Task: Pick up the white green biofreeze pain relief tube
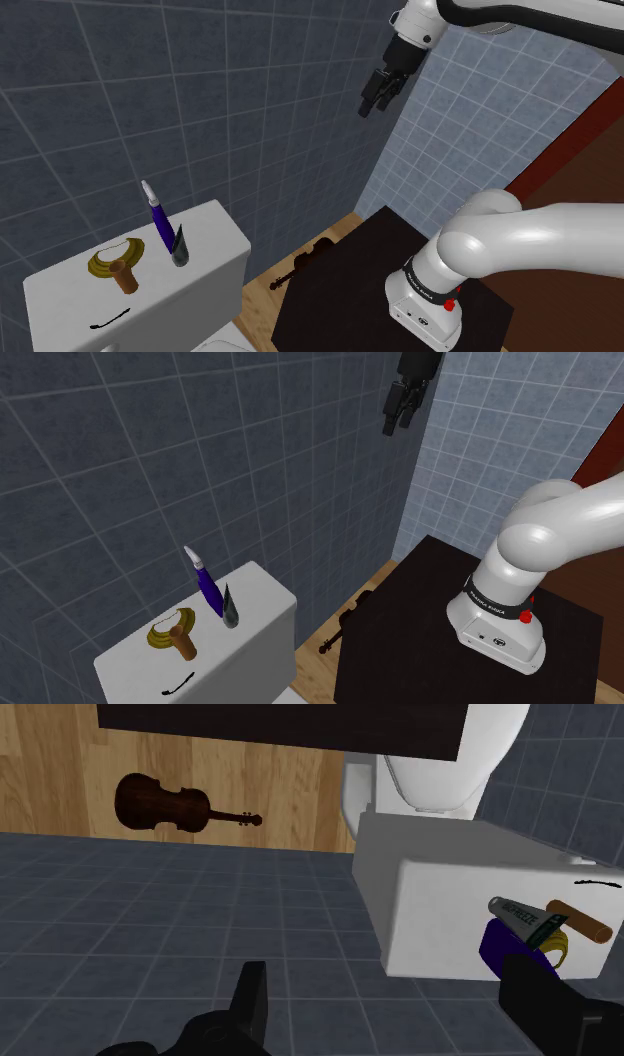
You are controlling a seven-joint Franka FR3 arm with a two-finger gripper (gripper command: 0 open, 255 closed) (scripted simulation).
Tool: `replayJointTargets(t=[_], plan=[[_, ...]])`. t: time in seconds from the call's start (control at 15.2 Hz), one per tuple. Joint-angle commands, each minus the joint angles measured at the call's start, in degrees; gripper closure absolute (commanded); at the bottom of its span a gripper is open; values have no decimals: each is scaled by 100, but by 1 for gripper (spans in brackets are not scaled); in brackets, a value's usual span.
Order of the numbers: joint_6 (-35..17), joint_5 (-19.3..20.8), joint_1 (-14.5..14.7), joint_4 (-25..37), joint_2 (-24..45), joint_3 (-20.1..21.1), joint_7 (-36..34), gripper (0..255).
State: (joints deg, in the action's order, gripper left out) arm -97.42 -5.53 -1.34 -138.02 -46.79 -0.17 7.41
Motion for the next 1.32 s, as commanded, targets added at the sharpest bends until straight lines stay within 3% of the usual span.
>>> replayJointTargets(t=[0.0, 0.59, 1.25], plan=[[0, 0, 0, 0, 0, 0, 0, 0], [-946, -823, 149, -621, 520, 1116, -1668, 0], [-2258, -1513, 233, -510, 2030, 2365, -3468, 0]])
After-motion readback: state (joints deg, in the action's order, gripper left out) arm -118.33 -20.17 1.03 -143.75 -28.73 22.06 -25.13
